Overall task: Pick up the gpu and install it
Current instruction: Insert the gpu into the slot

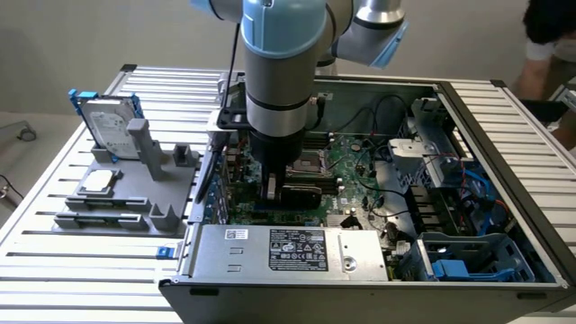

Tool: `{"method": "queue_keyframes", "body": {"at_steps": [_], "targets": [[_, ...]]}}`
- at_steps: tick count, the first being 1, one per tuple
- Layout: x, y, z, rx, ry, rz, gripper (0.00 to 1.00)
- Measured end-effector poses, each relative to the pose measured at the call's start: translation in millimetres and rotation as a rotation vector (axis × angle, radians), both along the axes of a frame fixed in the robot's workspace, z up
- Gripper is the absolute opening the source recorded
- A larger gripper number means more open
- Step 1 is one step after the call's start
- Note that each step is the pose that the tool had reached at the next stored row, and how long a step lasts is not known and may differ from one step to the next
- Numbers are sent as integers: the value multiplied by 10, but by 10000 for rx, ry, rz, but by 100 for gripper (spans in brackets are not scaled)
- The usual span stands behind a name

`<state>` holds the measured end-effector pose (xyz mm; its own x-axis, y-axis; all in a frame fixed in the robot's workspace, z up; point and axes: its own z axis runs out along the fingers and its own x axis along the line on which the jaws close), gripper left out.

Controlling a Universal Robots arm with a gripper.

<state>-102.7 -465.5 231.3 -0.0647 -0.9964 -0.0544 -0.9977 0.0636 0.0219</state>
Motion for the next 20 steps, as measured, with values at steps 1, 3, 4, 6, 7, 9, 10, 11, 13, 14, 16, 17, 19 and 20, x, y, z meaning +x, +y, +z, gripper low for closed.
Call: {"method": "queue_keyframes", "body": {"at_steps": [1,3,4,6,7,9,10,11,13,14,16,17,19,20], "targets": [[0,0,-7,-2,1,-1,29],[-1,0,-23,0,3,-2,29],[-2,0,-30,2,2,-3,29],[-2,1,-37,1,3,-4,29],[-2,0,-36,-2,4,-3,29],[-3,-1,-34,-6,5,-2,29],[-2,2,-31,0,2,-2,29],[-2,2,-23,5,0,-3,29],[-1,5,-1,25,-9,-5,29],[0,7,13,33,-13,-5,29],[-1,3,53,5,1,-3,32],[-1,3,64,7,-2,-3,41],[-1,4,80,5,-1,-2,48],[0,4,87,5,-1,-2,54]]}}
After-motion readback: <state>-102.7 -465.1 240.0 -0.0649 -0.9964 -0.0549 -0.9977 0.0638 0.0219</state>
